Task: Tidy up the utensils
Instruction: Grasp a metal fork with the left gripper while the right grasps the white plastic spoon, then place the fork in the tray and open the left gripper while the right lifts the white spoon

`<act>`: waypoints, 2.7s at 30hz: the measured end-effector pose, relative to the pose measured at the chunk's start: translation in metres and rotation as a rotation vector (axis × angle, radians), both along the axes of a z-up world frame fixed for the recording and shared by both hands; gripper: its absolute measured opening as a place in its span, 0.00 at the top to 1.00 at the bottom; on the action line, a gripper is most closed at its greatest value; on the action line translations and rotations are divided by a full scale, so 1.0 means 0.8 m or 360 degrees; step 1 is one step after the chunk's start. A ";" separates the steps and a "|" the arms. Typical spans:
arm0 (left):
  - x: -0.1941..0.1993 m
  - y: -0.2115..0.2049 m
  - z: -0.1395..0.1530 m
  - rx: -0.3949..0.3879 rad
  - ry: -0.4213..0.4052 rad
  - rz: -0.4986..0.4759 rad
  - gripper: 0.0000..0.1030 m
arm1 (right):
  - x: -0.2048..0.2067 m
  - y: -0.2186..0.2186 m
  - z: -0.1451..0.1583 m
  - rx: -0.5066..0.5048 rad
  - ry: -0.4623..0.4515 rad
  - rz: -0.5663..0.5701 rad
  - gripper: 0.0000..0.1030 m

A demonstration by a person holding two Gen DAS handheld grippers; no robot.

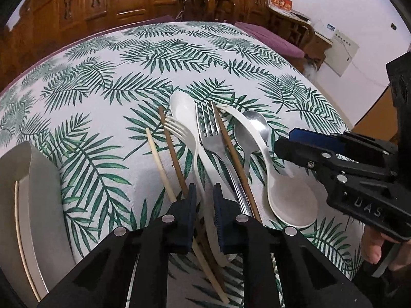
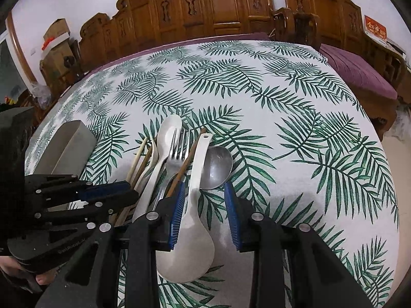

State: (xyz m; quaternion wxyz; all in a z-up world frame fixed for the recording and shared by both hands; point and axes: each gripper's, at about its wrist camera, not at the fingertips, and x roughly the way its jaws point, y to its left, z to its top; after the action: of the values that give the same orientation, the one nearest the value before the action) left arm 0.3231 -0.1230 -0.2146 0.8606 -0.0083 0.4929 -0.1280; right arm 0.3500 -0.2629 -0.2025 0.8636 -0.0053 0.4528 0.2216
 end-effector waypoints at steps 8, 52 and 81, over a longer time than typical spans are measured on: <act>-0.001 0.005 0.000 -0.0011 -0.0019 0.0053 0.98 | 0.003 0.003 -0.007 0.0002 0.0027 0.0014 0.71; -0.114 0.125 0.099 -0.0043 -0.0221 0.0214 0.98 | -0.041 0.069 0.027 0.0000 -0.0111 0.0191 0.90; -0.086 0.217 0.021 0.0163 0.0004 0.0436 0.98 | -0.077 0.136 0.032 0.0013 -0.0099 0.0448 0.90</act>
State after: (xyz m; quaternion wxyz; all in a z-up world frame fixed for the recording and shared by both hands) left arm 0.2544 0.0503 -0.1978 0.8688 -0.0317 0.4940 0.0162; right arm 0.2888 -0.1543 -0.1770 0.8376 -0.0721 0.4196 0.3422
